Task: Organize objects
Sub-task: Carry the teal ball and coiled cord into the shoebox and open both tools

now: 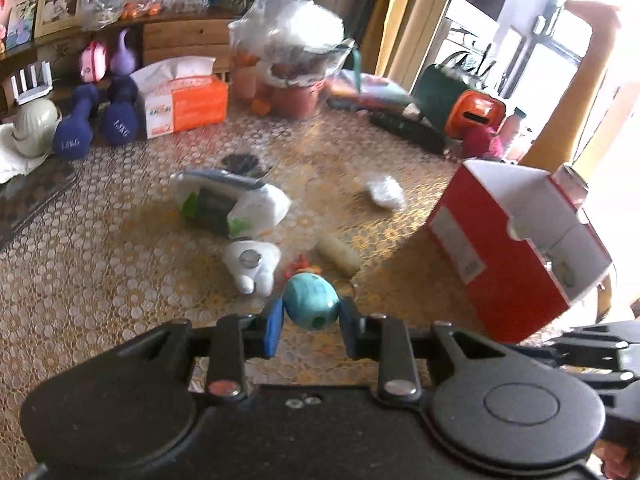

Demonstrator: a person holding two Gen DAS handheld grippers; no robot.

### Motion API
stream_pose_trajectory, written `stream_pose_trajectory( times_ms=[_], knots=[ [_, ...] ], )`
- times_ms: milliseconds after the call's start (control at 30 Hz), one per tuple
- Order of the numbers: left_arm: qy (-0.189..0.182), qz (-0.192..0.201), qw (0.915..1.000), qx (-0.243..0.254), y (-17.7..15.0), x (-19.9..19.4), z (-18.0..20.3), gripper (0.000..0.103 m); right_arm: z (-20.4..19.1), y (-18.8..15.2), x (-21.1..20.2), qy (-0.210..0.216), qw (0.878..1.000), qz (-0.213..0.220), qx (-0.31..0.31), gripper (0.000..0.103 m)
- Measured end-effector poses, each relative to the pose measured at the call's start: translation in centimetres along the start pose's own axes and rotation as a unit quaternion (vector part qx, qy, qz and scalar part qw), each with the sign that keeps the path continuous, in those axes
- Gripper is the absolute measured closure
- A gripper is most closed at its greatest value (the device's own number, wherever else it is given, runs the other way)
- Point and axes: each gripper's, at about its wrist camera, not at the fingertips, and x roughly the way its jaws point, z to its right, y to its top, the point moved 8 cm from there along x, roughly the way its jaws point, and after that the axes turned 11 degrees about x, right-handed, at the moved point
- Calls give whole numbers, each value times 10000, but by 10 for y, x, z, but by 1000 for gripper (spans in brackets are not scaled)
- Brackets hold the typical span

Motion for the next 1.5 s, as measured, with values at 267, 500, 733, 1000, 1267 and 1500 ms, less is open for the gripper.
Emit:
stream_pose_trajectory(
  times_ms=[267,500,733,1000,1267,1500],
  knots=[
    [20,-58,9999,93,-11,-7,7,75,5,-23,21,-78,9988,-388,-275,92],
    [24,-150,9999,12,-18,-3,0,75,3,-26,40,-29,9985,-428,-334,50],
    [-9,-242,9997,-1,-23,4,-3,75,-3,-31,62,-189,9955,-617,-701,51],
    [-84,-308,9995,-10,-28,12,-1,75,0,-37,72,-529,9908,-652,-1059,66],
    [-167,-329,9993,17,-28,14,6,75,4,-35,71,-531,9921,-594,-965,87],
    [-166,-345,9993,40,-29,12,13,75,4,-38,66,-487,9941,-504,-826,89]
  ],
)
